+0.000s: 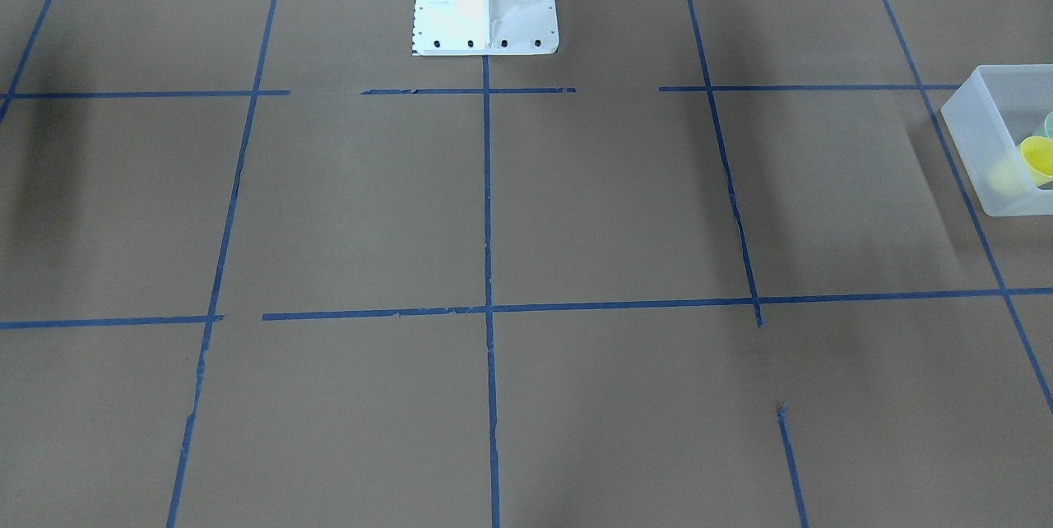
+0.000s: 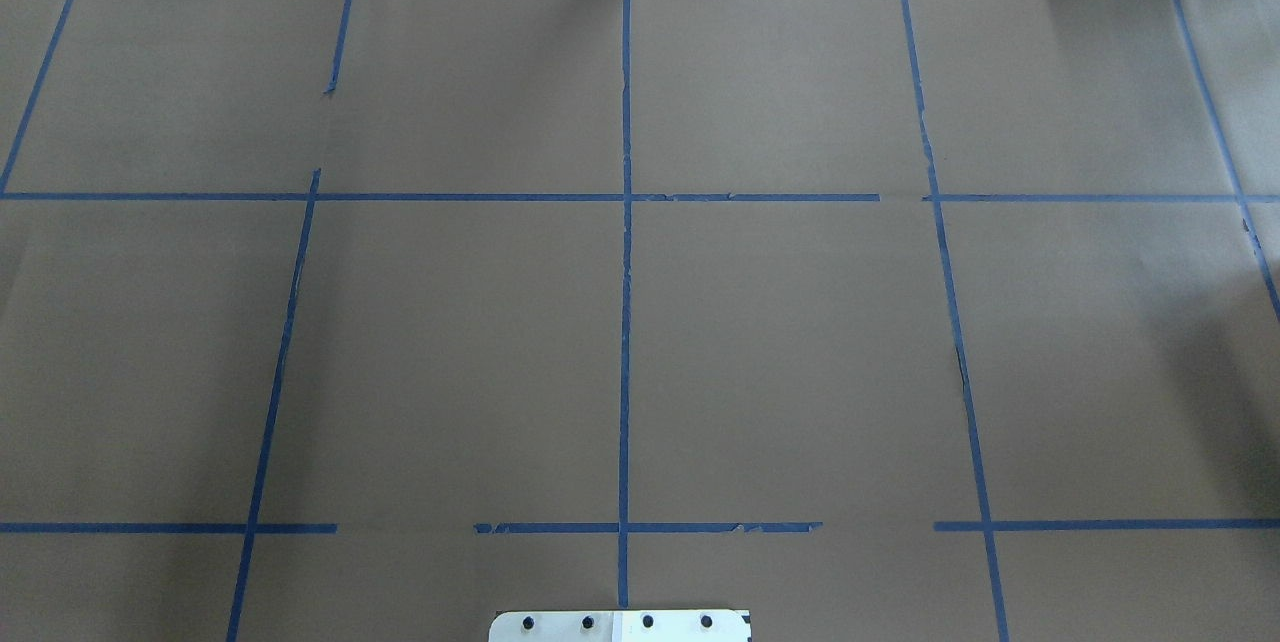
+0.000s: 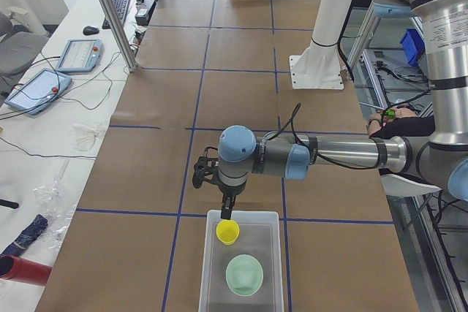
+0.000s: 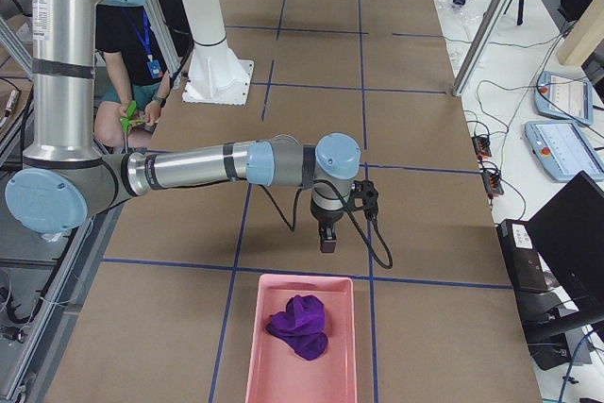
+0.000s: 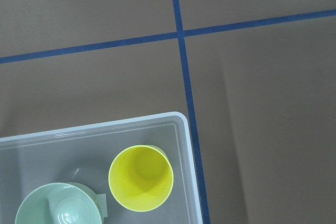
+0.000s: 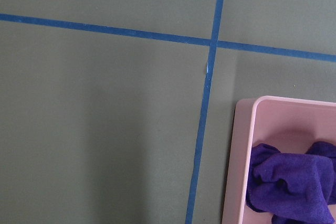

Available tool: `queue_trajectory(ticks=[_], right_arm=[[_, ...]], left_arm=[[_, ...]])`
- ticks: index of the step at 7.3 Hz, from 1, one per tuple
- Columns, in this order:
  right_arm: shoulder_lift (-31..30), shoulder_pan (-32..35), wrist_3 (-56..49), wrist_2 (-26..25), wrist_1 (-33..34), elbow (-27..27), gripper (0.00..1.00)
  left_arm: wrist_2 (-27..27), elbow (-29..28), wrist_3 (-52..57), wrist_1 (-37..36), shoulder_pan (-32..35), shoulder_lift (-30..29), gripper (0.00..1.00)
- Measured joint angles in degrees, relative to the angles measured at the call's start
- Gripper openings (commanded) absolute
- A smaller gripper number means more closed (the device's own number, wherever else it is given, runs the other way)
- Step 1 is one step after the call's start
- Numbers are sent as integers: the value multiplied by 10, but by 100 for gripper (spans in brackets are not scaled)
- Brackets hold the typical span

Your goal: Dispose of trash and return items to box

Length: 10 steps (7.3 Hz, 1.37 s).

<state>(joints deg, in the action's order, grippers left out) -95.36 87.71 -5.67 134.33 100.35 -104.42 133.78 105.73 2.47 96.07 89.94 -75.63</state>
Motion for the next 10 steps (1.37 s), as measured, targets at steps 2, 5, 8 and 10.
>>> queue_trajectory(ticks=[2,5,8,10], right_arm=[[-9,-2,0,0,-52,44,100],[-25,-1,-1,-10,-116,70,100],[-29,0,-1,-26,-104,53,100],[-28,0,-1,-30,-103,51,100]], left_arm=[[2,2,0,0,0,3,100],[4,4,0,0,1,3,100],[4,4,0,0,1,2,100],[5,4,0,1,1,0,100]])
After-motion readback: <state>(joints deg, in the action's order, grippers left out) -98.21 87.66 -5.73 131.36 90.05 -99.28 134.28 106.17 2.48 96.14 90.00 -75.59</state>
